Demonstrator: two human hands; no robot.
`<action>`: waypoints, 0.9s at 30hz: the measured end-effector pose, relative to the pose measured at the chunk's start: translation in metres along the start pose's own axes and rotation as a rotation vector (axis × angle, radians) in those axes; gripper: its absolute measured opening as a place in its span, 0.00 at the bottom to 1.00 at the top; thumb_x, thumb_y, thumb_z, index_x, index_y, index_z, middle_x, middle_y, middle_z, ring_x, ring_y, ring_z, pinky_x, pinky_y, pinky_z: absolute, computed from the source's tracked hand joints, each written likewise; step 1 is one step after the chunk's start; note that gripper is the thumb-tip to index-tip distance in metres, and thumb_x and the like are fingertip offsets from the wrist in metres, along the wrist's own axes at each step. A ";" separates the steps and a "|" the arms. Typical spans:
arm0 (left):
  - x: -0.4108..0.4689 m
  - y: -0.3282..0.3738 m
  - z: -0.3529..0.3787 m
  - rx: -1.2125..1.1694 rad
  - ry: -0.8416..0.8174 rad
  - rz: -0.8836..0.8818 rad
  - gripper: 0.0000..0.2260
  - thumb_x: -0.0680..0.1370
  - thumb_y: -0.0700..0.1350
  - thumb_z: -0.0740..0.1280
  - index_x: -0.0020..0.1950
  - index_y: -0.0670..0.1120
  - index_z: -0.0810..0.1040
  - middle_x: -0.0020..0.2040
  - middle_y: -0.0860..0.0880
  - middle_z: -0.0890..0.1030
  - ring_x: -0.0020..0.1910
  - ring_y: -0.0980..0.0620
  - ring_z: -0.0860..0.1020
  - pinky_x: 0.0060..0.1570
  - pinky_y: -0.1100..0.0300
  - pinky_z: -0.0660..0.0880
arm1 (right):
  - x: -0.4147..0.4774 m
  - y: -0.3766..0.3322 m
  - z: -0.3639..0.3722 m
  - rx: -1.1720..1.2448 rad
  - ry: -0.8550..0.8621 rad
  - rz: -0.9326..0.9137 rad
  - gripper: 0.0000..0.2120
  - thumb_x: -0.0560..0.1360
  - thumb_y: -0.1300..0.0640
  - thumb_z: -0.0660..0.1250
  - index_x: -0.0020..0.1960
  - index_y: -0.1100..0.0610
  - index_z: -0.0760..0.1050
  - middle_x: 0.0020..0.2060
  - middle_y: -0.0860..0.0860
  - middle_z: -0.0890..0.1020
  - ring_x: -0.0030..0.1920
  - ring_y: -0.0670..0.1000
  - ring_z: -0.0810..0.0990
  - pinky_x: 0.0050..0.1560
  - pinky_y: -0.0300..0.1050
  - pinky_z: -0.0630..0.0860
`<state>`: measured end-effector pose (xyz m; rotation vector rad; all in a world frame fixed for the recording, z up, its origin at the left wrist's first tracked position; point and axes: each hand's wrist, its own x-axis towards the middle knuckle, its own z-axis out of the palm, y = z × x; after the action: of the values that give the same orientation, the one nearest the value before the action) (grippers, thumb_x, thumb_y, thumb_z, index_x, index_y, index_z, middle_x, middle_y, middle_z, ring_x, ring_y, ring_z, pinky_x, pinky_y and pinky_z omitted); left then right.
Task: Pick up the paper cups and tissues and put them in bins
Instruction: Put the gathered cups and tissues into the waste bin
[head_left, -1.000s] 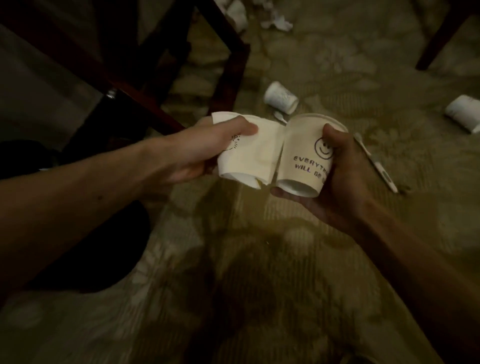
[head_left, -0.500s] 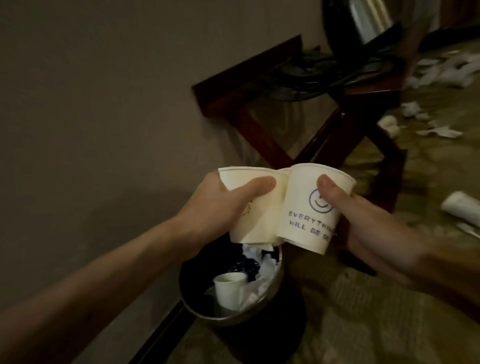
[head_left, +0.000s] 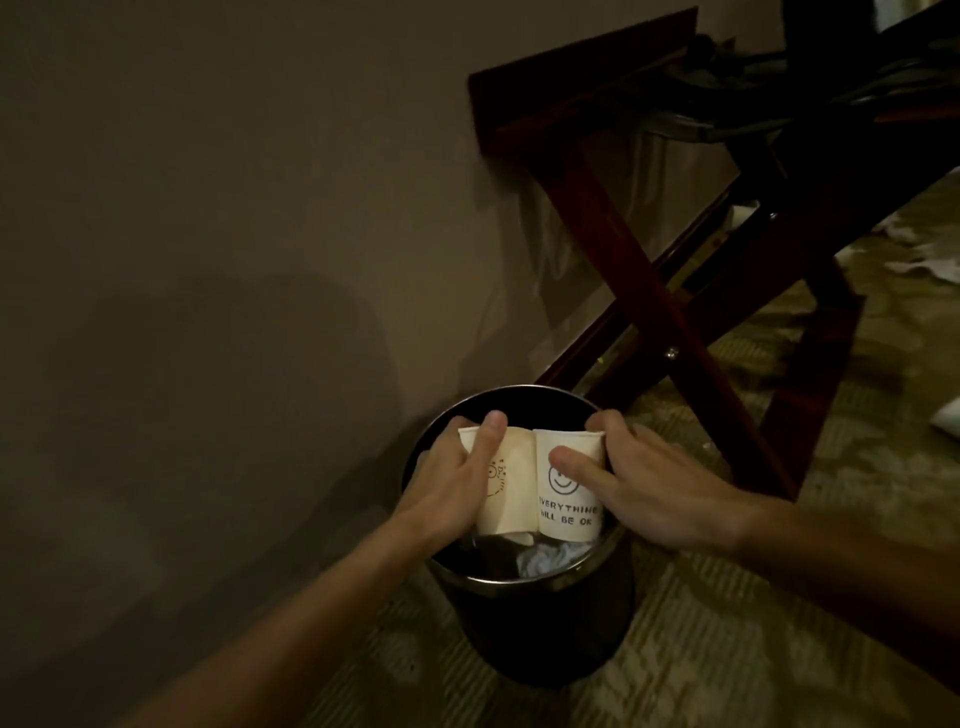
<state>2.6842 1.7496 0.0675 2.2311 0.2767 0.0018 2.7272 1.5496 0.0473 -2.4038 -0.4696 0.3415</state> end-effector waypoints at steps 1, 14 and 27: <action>0.004 -0.005 0.003 0.020 -0.005 -0.004 0.23 0.78 0.67 0.53 0.56 0.52 0.76 0.47 0.52 0.82 0.47 0.54 0.81 0.51 0.49 0.79 | 0.000 0.000 0.003 -0.076 0.019 -0.020 0.37 0.70 0.26 0.51 0.70 0.49 0.61 0.65 0.50 0.71 0.64 0.51 0.71 0.67 0.53 0.69; 0.024 -0.007 -0.023 0.345 -0.010 0.167 0.16 0.79 0.62 0.60 0.52 0.53 0.81 0.41 0.54 0.83 0.40 0.57 0.81 0.41 0.56 0.78 | -0.005 -0.010 -0.014 -0.458 0.174 -0.261 0.37 0.69 0.26 0.55 0.68 0.48 0.67 0.56 0.43 0.73 0.56 0.43 0.68 0.54 0.37 0.66; -0.023 0.134 0.116 0.240 -0.431 0.683 0.20 0.78 0.61 0.61 0.34 0.47 0.74 0.30 0.51 0.76 0.29 0.54 0.75 0.29 0.59 0.70 | -0.147 0.090 -0.099 -0.178 0.230 -0.132 0.09 0.73 0.41 0.63 0.41 0.39 0.63 0.28 0.47 0.74 0.30 0.48 0.75 0.29 0.45 0.70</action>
<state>2.6990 1.5748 0.1004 2.3846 -0.7539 -0.1484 2.6518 1.3688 0.0814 -2.5281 -0.5691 -0.0367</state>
